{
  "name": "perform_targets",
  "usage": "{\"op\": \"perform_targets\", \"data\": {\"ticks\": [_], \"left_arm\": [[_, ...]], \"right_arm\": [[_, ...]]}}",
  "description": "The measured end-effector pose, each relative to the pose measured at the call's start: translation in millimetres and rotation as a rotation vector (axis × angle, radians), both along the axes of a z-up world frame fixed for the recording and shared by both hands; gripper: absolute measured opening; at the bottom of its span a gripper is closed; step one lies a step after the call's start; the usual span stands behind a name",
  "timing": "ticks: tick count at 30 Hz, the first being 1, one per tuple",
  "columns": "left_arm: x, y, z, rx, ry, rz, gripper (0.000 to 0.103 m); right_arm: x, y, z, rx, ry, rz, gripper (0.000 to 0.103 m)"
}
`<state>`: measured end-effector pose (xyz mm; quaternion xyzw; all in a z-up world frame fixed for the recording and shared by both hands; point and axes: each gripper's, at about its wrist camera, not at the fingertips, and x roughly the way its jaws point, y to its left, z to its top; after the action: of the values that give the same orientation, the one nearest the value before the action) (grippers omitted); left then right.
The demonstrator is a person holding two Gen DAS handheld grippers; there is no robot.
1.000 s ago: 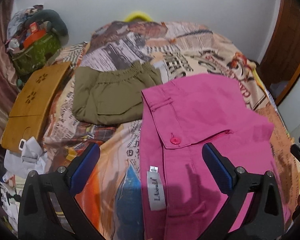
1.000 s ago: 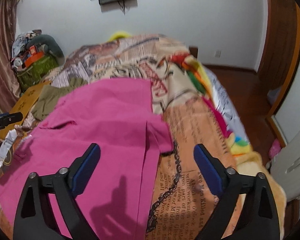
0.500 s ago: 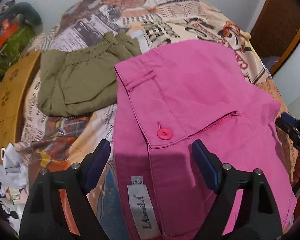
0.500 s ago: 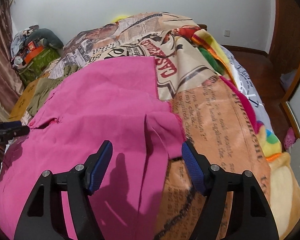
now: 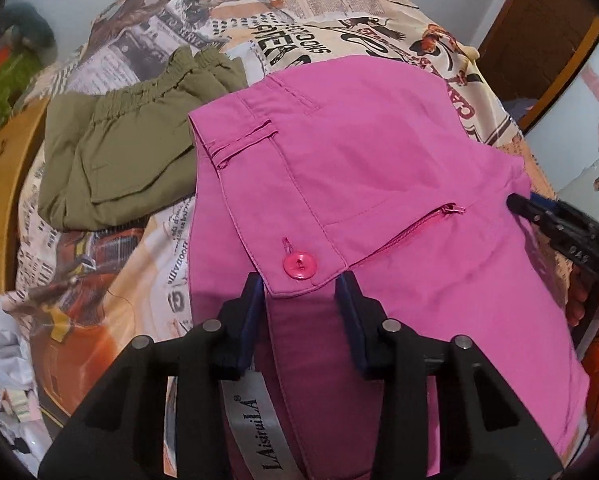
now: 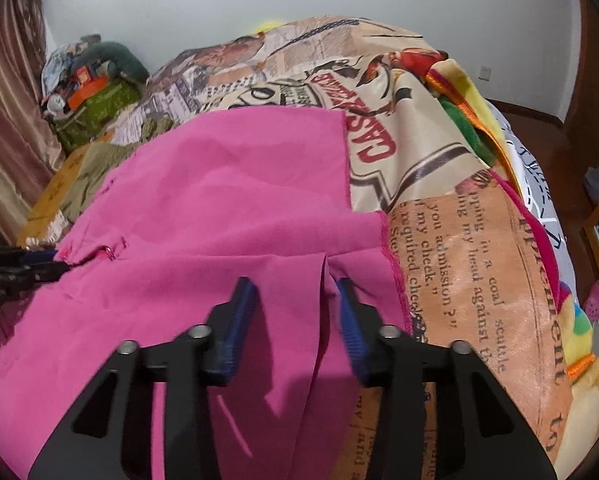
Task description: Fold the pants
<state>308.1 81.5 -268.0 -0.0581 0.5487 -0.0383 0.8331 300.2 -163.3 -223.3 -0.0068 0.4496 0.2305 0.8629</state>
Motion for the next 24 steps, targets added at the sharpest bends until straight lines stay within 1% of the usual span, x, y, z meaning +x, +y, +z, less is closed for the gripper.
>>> {"op": "perform_targets", "data": {"ticks": [1,3,7,10,12,17,18,22,24], "left_arm": [[0.6,2.0,-0.9,-0.011,0.004,0.006,0.04],[0.6,2.5,-1.9,-0.01,0.002,0.013,0.04],[-3.0,-4.5,-1.4,0.058,-0.024,0.008,0.04],[-4.5,-4.8,-2.5,0.094,-0.034,0.014,0.04],[-4.7,-3.4,-4.0,0.105,-0.034,0.022,0.041],[-0.3,-11.0,-6.2,0.182,-0.029,0.008,0.041],[0.1,-11.4,-6.4,0.186,-0.028,0.007,0.041],[0.3,-7.0,-6.4,0.185,-0.031,0.004,0.049],[-1.0,-4.0,-5.8,0.177,-0.027,0.008,0.05]], "right_arm": [[0.9,2.2,-2.6,-0.013,0.008,0.003,0.025],[3.5,3.9,-8.0,-0.029,0.029,0.001,0.009],[5.1,4.1,-15.9,-0.033,0.057,0.001,0.006],[5.6,5.0,-19.8,-0.043,0.076,0.001,0.005],[5.8,7.8,-21.2,-0.06,0.085,0.007,0.004],[6.4,11.1,-22.0,-0.083,0.103,-0.007,0.004],[6.6,11.2,-21.6,-0.086,0.107,-0.011,0.004],[6.9,11.8,-20.2,-0.101,0.124,-0.02,0.004],[7.9,12.1,-18.3,-0.106,0.142,-0.03,0.004]]}}
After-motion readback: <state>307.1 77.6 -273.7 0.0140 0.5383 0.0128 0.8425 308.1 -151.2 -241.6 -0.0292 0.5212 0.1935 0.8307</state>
